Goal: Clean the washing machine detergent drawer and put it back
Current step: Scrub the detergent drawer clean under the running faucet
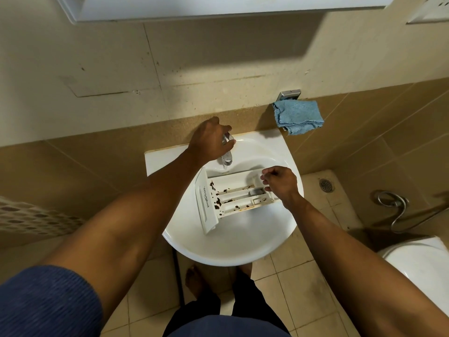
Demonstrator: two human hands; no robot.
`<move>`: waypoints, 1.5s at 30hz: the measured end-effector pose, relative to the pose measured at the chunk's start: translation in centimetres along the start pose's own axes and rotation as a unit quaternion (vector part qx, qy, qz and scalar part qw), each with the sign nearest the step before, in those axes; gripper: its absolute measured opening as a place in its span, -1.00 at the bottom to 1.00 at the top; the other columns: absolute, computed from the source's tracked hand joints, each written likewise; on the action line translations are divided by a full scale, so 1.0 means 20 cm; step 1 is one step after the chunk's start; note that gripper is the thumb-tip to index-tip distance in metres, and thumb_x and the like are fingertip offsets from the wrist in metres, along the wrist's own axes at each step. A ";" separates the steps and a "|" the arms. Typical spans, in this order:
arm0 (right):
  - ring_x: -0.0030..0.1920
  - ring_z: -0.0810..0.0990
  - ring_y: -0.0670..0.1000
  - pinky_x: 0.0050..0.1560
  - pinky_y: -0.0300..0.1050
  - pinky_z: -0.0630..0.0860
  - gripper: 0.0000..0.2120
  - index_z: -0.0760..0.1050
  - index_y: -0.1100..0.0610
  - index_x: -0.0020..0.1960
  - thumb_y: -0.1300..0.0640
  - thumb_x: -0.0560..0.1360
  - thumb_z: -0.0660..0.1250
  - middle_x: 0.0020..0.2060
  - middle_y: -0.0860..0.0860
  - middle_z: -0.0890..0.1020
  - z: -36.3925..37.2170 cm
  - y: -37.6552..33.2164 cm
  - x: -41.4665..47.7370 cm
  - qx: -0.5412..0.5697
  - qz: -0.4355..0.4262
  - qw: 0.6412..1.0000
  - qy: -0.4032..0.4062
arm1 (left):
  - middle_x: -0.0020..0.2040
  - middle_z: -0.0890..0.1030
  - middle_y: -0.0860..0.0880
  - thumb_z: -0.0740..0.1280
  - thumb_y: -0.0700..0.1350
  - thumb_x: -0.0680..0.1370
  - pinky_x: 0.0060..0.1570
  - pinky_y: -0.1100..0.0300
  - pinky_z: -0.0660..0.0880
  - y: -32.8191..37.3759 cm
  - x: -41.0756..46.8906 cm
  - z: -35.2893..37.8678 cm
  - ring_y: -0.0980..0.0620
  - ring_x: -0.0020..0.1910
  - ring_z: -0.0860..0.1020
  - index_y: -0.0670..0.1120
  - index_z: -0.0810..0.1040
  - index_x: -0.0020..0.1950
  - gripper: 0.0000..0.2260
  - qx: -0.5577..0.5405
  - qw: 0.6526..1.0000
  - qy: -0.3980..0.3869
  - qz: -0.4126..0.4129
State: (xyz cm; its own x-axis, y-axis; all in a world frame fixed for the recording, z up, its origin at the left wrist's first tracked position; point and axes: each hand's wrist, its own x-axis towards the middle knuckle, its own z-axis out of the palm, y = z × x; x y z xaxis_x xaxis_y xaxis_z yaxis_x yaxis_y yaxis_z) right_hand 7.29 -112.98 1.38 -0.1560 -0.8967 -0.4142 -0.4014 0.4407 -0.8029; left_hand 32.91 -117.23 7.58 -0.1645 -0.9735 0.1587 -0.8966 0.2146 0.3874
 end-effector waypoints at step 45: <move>-0.24 0.73 0.10 -0.05 0.06 0.73 -0.87 0.72 0.20 -0.03 0.35 0.52 0.41 -0.20 0.14 0.73 0.06 -0.08 0.03 0.028 0.000 0.999 -0.035 | 0.17 0.57 -0.22 0.38 -0.17 0.64 0.22 0.01 0.51 -0.06 -0.33 0.10 -0.16 0.16 0.55 -0.07 0.42 0.56 -0.52 -0.137 0.980 0.057 -0.134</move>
State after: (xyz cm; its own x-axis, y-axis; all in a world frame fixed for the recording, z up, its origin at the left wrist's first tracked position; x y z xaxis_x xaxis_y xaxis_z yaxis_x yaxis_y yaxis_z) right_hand 8.97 -114.16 1.81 -0.0925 -0.8922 -0.4420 -0.3491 0.4448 -0.8248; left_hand 34.27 -111.27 4.22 0.1235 -0.9859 0.1129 -0.7540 -0.0193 0.6566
